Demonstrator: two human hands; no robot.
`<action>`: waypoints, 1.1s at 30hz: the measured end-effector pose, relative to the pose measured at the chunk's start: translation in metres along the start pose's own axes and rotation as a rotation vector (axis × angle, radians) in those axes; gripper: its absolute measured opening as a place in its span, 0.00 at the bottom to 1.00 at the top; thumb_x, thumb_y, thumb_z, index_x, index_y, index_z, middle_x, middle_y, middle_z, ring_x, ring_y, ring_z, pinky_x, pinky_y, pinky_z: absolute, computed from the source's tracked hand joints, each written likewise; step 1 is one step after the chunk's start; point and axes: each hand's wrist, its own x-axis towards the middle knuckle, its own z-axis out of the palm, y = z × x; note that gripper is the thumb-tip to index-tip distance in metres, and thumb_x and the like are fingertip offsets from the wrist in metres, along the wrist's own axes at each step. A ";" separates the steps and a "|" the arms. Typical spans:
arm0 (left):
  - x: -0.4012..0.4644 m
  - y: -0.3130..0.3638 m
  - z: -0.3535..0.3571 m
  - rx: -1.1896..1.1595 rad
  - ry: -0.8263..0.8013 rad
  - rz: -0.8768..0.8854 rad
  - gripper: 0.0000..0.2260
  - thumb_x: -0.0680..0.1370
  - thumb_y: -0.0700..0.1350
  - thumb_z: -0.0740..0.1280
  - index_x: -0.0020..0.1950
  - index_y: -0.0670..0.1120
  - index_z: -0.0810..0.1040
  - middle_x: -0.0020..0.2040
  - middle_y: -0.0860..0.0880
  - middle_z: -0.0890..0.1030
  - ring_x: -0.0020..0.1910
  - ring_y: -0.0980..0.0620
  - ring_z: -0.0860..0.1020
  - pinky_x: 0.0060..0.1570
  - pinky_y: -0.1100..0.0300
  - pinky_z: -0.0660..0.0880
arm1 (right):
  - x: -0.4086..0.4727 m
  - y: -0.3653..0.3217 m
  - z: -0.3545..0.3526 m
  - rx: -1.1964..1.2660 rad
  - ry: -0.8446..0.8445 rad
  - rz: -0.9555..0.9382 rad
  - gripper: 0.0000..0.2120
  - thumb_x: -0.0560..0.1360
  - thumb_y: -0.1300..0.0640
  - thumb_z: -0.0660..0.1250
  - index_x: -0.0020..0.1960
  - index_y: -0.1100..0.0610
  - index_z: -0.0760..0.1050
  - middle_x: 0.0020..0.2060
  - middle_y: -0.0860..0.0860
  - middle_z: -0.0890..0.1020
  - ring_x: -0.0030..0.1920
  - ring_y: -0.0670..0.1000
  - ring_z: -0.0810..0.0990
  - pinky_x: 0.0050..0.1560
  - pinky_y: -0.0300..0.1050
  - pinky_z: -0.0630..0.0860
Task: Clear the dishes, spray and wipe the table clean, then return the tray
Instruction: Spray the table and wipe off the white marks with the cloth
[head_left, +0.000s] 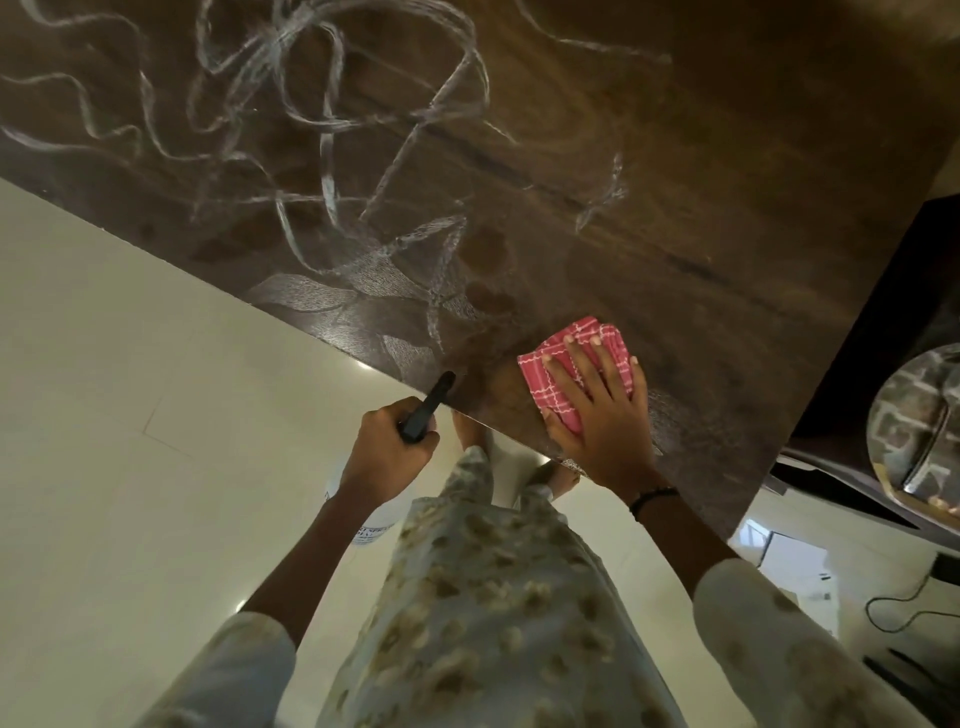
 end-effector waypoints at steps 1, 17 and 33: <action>0.001 -0.001 -0.002 -0.001 -0.001 -0.004 0.05 0.70 0.37 0.68 0.37 0.46 0.76 0.28 0.40 0.73 0.27 0.48 0.64 0.30 0.58 0.67 | 0.004 0.003 -0.001 0.004 0.001 -0.012 0.28 0.76 0.40 0.58 0.73 0.48 0.64 0.74 0.51 0.65 0.75 0.55 0.59 0.72 0.65 0.54; 0.016 0.021 -0.034 -0.225 0.076 -0.007 0.03 0.73 0.34 0.69 0.41 0.41 0.79 0.32 0.35 0.73 0.23 0.51 0.63 0.28 0.60 0.64 | 0.071 -0.102 0.008 0.074 -0.049 -0.207 0.27 0.77 0.42 0.58 0.74 0.48 0.63 0.74 0.51 0.65 0.76 0.55 0.58 0.72 0.66 0.53; 0.036 0.029 -0.068 -0.262 0.073 0.014 0.01 0.69 0.40 0.70 0.39 0.44 0.79 0.37 0.32 0.77 0.25 0.48 0.64 0.29 0.57 0.64 | 0.116 -0.136 0.007 0.107 -0.006 -0.061 0.26 0.78 0.44 0.58 0.75 0.47 0.62 0.75 0.50 0.63 0.76 0.55 0.54 0.73 0.64 0.46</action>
